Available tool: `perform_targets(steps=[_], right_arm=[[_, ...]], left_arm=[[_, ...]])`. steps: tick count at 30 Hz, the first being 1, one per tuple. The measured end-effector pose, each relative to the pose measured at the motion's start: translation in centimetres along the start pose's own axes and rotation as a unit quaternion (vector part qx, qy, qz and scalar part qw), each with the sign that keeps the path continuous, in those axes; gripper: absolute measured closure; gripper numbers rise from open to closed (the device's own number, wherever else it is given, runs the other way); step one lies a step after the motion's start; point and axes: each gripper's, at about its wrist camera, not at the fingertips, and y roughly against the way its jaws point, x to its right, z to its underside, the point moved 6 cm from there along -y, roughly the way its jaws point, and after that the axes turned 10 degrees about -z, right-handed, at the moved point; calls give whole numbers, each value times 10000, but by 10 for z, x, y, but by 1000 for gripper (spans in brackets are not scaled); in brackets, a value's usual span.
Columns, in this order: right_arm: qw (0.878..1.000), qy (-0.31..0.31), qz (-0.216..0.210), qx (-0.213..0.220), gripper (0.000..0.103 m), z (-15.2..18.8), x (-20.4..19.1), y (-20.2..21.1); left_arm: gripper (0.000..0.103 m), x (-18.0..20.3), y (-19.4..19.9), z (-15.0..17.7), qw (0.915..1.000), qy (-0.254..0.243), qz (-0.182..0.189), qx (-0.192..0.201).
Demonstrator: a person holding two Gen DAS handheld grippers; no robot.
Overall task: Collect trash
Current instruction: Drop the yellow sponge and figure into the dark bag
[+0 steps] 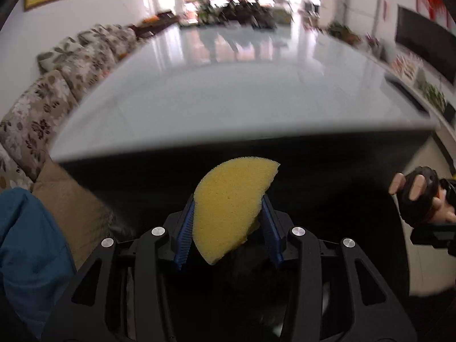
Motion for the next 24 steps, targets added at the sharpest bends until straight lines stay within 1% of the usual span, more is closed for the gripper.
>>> perform_targets(steps=[1,2,3,4,5,6,7,8,9,10,11,12,14,15,16,17,18,19,20,21,23,24], right_arm=[[9998,-136,9,-135,43,6,8,-10],[9992,-247,26,-325,43,12,19,-25],[9985,-303,55,-463,42,15,28,-36],[9963,-346,151,-770,39,22,44,-60],[9942,-334,248,-993,27,26,53,-76],[9916,-246,401,-1202,22,32,63,-94],[9893,-98,536,-1354,22,36,69,-107],[9875,-16,593,-1462,24,39,71,-114],[9858,41,633,-1556,27,41,71,-119],[9862,118,601,-1537,29,41,67,-116],[9881,213,483,-1444,29,37,59,-108],[9897,317,413,-1335,28,32,53,-99],[9924,540,434,-1016,22,22,38,-71],[9940,611,397,-814,22,12,30,-52],[9949,644,373,-683,22,9,26,-38],[9960,696,322,-462,22,-2,18,-20],[9965,714,268,-342,22,-12,14,-9],[9971,741,167,-100,22,-29,4,10],[9969,777,114,79,22,-43,2,25],[9964,813,75,226,20,-54,-4,37],[9931,973,25,648,17,-94,-19,68],[9903,1081,22,874,16,-118,-25,82]], left_arm=[[58,3,-11,11,9997,-100,30,-224],[53,5,-20,19,9990,-137,65,-413],[42,12,-37,29,9966,-257,225,-744],[33,20,-57,40,9924,-393,363,-1112],[10,28,-80,52,9864,-520,447,-1492],[9,35,-100,64,9798,-652,493,-1827],[9,40,-121,77,9722,-747,459,-2171],[9,44,-135,88,9649,-819,494,-2445],[9,47,-150,101,9548,-888,549,-2783],[9,46,-157,108,9496,-864,523,-2966],[9,45,-158,109,9488,-821,544,-3002],[9,42,-153,104,9521,-810,607,-2885],[9,34,-139,87,9636,-915,363,-2487],[9,32,-130,85,9675,-945,258,-2331],[9,29,-116,77,9730,-972,145,-2090],[9,26,-100,68,9782,-991,61,-1825],[9,24,-82,56,9829,-1014,-25,-1536],[9,21,-68,44,9866,-1036,-115,-1255],[9,19,-48,32,9901,-1081,-226,-871],[9,13,-21,9,9925,-1112,-289,-420],[9,0,10,-20,9961,-874,-102,-55],[9,-13,31,-50,9976,-641,38,254]])
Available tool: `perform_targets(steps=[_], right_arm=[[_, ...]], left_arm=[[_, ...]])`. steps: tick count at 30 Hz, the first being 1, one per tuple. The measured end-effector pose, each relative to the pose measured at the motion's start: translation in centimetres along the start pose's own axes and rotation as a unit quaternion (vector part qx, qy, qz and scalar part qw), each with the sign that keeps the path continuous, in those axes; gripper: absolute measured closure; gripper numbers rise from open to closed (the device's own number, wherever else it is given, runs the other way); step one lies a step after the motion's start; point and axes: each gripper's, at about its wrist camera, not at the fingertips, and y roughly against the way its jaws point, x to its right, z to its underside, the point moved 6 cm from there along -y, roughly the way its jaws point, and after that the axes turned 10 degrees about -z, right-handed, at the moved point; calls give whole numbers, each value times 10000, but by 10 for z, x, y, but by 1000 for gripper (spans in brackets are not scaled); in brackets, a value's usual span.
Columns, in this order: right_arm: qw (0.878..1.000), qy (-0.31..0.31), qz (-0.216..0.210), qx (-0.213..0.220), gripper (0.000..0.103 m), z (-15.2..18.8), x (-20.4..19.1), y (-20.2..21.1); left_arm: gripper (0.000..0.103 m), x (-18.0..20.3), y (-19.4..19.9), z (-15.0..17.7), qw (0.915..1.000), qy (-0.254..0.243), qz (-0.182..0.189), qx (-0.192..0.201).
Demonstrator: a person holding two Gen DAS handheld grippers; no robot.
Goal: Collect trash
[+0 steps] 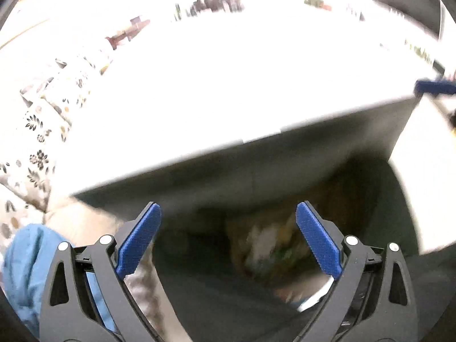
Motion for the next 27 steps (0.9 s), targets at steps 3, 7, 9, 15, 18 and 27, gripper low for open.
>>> perform_targets(steps=[3,7,9,15,18,27], right_arm=[[9966,248,210,761,7,-79,7,23],[9777,293,941,1852,5,-164,39,38],[9682,98,1305,2134,5,-195,67,29],[9526,-748,2220,1943,5,-242,164,-50],[9535,-1005,2325,1632,5,-238,188,-96],[9470,-661,2831,1366,5,-225,211,-163]], left_arm=[[9,-41,29,-67,9960,408,-216,771],[9,-87,25,-154,9820,1011,-711,1427],[8,-95,4,-186,9788,1233,-723,1468],[8,-90,-83,-244,9765,1609,-703,1246],[8,-80,-113,-257,9784,1667,-604,1061],[8,-65,-169,-277,9795,1612,-686,992]])
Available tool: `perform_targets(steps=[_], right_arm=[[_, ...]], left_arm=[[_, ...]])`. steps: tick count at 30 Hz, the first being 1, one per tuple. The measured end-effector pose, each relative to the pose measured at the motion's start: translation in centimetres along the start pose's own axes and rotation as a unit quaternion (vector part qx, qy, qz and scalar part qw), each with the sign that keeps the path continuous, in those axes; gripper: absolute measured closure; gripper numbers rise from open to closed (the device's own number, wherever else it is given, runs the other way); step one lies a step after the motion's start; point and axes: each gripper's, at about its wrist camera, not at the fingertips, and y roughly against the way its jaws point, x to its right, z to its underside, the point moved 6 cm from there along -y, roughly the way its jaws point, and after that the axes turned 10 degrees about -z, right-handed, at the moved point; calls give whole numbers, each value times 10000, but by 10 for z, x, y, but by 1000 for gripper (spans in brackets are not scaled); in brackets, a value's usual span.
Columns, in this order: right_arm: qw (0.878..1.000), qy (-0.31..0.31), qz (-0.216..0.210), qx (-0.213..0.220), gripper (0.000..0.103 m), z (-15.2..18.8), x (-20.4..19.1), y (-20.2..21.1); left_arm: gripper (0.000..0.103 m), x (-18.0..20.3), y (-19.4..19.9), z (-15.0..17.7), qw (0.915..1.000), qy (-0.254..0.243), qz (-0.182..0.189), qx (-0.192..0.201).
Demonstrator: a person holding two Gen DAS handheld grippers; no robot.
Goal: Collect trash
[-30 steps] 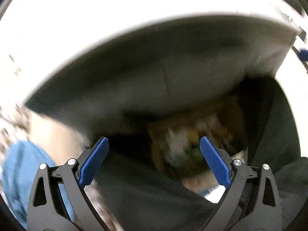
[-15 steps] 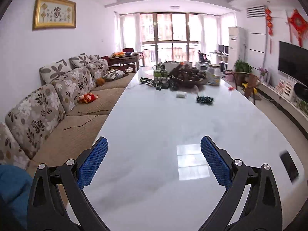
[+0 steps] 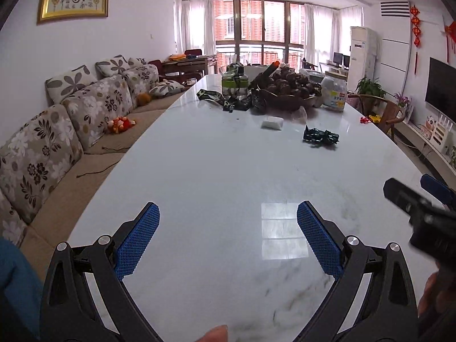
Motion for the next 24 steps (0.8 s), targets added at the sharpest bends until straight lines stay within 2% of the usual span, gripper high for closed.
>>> perform_targets(steps=[9,13,17,24], right_arm=[[9996,-156,139,181,5,-4,15,3],[9998,-17,146,165,5,-3,12,1],[9999,-77,-101,-22,5,2,6,-4],[10000,30,-93,-15,5,3,1,-1]], left_arm=[[8,-7,-19,-7,9998,126,-39,171],[8,-10,-32,-1,9998,194,49,-54],[8,-10,-37,0,9997,183,46,-160],[8,-16,-39,2,9980,441,261,-367]])
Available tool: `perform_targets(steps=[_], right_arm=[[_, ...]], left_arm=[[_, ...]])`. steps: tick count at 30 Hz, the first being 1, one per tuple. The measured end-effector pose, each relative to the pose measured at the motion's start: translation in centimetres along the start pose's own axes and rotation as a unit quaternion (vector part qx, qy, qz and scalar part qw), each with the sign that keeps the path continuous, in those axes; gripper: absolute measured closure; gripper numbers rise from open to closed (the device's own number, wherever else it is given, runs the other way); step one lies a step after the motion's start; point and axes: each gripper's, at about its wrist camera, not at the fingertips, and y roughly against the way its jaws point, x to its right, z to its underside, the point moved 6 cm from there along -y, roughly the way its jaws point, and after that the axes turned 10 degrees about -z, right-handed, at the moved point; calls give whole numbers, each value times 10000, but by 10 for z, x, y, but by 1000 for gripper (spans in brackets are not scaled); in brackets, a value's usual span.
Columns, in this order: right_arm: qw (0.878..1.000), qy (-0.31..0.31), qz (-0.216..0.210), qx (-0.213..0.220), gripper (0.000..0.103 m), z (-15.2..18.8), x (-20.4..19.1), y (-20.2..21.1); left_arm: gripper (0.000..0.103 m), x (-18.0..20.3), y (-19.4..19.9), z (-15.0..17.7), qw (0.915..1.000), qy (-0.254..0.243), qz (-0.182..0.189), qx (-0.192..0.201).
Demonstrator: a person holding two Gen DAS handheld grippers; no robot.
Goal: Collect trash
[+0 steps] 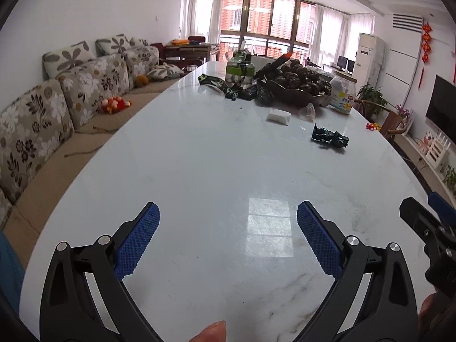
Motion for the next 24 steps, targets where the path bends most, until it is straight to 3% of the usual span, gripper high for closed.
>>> perform_targets(steps=[10,24], right_arm=[[9998,-26,145,-121,5,4,4,-6],[9994,-83,272,-201,5,6,11,-9]], left_arm=[[8,8,3,2,9992,-305,-224,164],[8,4,2,1,9992,-197,-294,188]])
